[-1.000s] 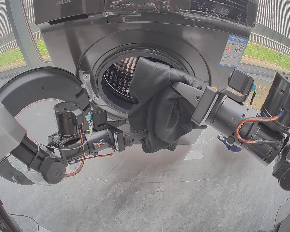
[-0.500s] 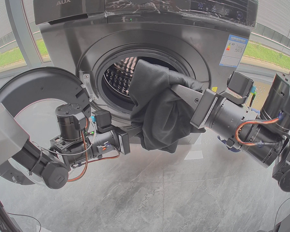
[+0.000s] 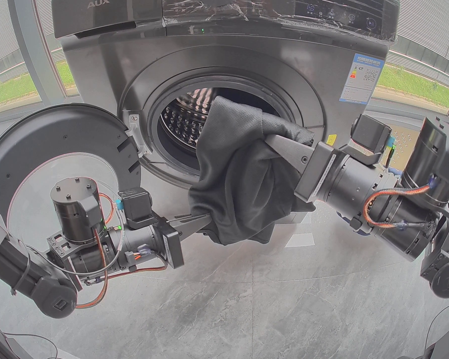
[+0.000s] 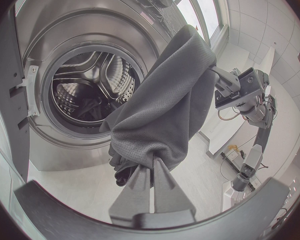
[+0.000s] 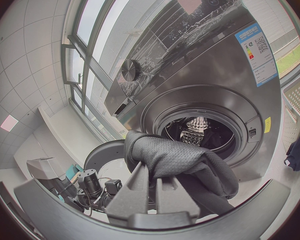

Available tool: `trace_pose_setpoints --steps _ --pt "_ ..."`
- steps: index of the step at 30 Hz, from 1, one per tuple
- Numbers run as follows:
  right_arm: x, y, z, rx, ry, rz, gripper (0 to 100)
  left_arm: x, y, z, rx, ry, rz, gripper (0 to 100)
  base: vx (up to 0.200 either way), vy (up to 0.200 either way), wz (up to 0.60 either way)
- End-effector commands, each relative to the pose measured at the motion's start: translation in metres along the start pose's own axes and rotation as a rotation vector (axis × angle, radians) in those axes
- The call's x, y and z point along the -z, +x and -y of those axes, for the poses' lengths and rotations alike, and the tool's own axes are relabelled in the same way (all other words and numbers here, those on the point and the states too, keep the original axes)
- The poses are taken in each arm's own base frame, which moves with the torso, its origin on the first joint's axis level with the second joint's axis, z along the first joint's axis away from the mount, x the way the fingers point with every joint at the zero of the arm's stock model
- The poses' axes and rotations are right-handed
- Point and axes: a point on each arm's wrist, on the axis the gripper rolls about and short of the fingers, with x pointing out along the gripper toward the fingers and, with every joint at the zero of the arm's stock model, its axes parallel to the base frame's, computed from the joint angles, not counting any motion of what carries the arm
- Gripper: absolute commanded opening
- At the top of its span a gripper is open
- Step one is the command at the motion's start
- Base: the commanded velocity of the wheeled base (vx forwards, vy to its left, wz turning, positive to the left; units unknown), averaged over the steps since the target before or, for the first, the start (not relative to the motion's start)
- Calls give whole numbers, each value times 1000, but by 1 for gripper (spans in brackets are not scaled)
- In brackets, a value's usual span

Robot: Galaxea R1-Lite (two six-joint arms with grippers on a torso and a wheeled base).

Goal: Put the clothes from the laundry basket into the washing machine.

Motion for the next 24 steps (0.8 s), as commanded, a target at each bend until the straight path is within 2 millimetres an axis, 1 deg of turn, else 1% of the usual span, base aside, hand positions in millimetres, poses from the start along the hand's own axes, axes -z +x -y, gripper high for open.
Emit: trace_pose_setpoints --steps 1,2,3,7,18,24 --pt "1 -2 0 -1 0 -6 0 1 -1 2 1 -1 -5 0 0 0 0" --pt "1 -2 0 -2 0 -6 0 2 2 0 -1 -4 -7 0 0 0 0" --pt "1 -2 0 -3 0 -5 0 2 4 -2 -7 -6 -6 100 0 0 0" --pt "1 -2 -1 -5 -3 -4 0 5 15 -9 -40 -10 -7 100 0 0 0" --pt "1 -3 -3 -13 -3 -4 0 15 33 -25 -59 -14 -4 100 0 0 0" --pt "2 -3 -3 -14 -2 -6 0 17 40 -29 -57 -12 18 100 0 0 0"
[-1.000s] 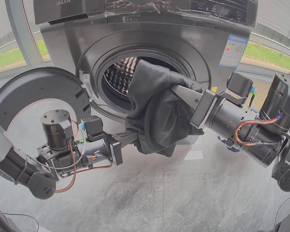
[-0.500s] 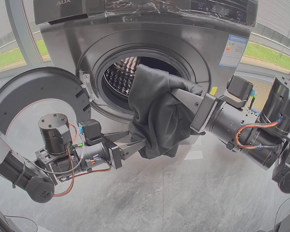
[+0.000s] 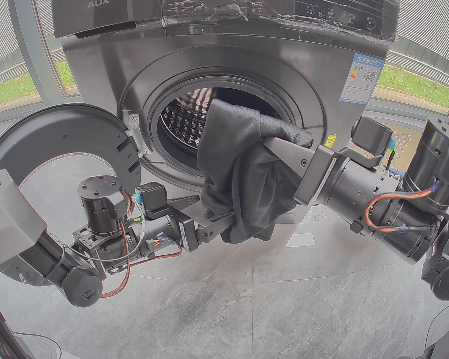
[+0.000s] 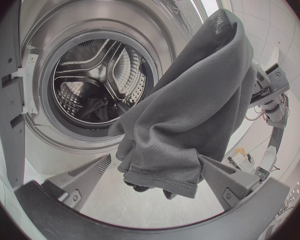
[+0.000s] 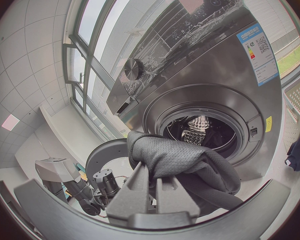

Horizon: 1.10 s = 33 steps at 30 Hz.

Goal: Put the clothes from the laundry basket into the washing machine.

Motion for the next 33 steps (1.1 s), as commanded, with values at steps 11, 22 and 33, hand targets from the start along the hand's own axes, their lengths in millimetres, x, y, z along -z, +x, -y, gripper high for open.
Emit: trace_pose_setpoints --steps 11,22,33 --pt "0 0 -1 -4 1 -1 0 5 6 0 9 -11 -10 0 0 0 0" --pt "1 0 -1 -4 1 -3 0 -3 -3 11 36 -13 30 0 0 0 0" --pt "13 -2 10 36 -7 -58 100 -35 -57 44 89 21 132 0 0 0 0"
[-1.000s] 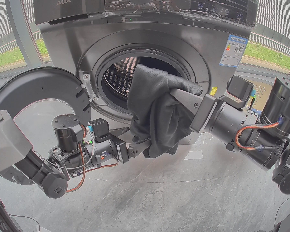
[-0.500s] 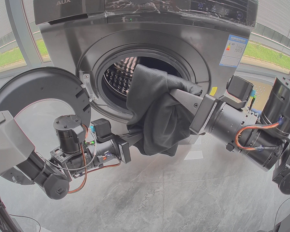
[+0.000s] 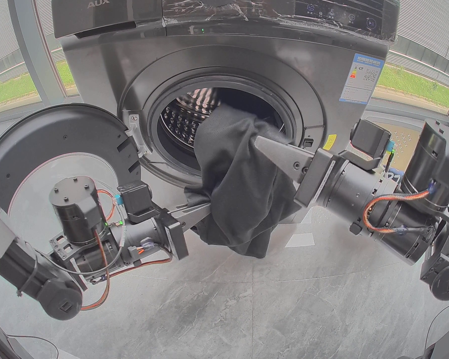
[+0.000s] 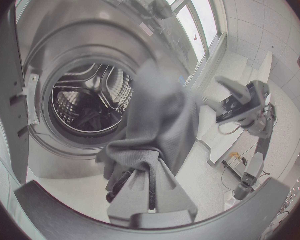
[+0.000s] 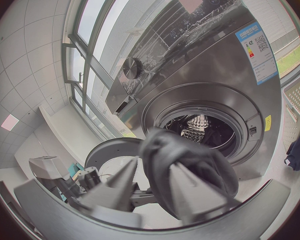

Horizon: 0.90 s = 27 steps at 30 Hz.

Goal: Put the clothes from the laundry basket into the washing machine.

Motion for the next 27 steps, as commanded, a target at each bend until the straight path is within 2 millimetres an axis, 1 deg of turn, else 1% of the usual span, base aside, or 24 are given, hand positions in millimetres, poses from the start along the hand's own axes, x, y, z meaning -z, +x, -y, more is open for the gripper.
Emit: trace_pose_setpoints --steps 1,5,10,17,24,27 --pt "13 -2 8 32 -11 -59 100 -25 -28 25 52 30 85 0 0 0 0" --pt "26 -7 11 42 -18 -107 100 -36 -33 32 74 40 125 0 0 0 0" --pt "32 -13 15 52 -24 -138 100 -38 -33 30 70 32 137 0 0 0 0" --pt "48 -24 25 71 -113 -203 100 -46 -23 29 28 31 179 0 0 0 0" --pt "50 -24 25 69 -118 -210 100 -50 -21 28 -6 30 200 0 0 0 0" --pt "52 -25 23 62 -118 -216 100 -54 -18 27 -30 33 220 0 0 0 0"
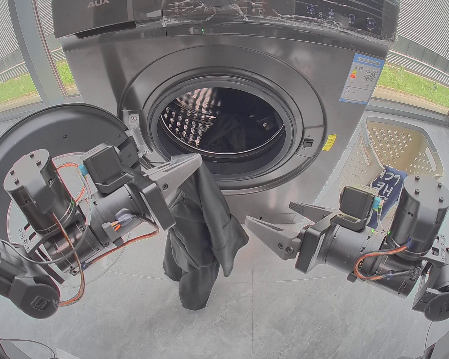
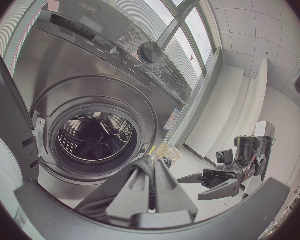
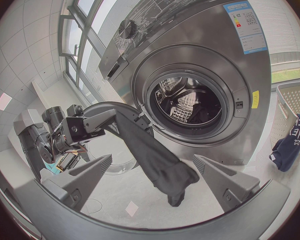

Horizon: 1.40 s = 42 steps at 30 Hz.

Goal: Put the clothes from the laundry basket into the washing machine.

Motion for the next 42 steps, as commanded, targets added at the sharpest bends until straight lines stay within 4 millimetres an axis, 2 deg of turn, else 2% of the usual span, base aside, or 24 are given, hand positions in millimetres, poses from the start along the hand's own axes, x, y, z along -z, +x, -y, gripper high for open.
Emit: trace_pose_setpoints --steps 1,6,13,20,22,27,31,36,42 --pt "2 0 -2 -9 -1 -8 100 -4 4 0 -9 3 17 0 0 0 0" --pt "4 2 -5 -24 0 -15 100 -7 11 -2 -25 8 40 0 0 0 0" --pt "13 15 -3 -8 -7 -45 100 -8 16 -2 -25 8 46 0 0 0 0" --pt "24 39 -3 -11 -59 -56 100 -4 17 -3 -29 6 36 0 0 0 0" --pt "27 57 -5 -18 -70 -37 100 -4 18 -3 -26 6 36 0 0 0 0" --pt "32 65 -5 -17 -75 -48 100 -4 18 -3 -26 6 36 0 0 0 0" --pt "38 80 -4 -11 -80 -51 100 -4 17 -3 -26 6 36 0 0 0 0" --pt "40 95 6 15 -85 -46 100 -6 16 -2 -23 6 41 0 0 0 0" --pt "35 97 25 70 -88 -37 100 -7 14 -1 -21 5 45 0 0 0 0"
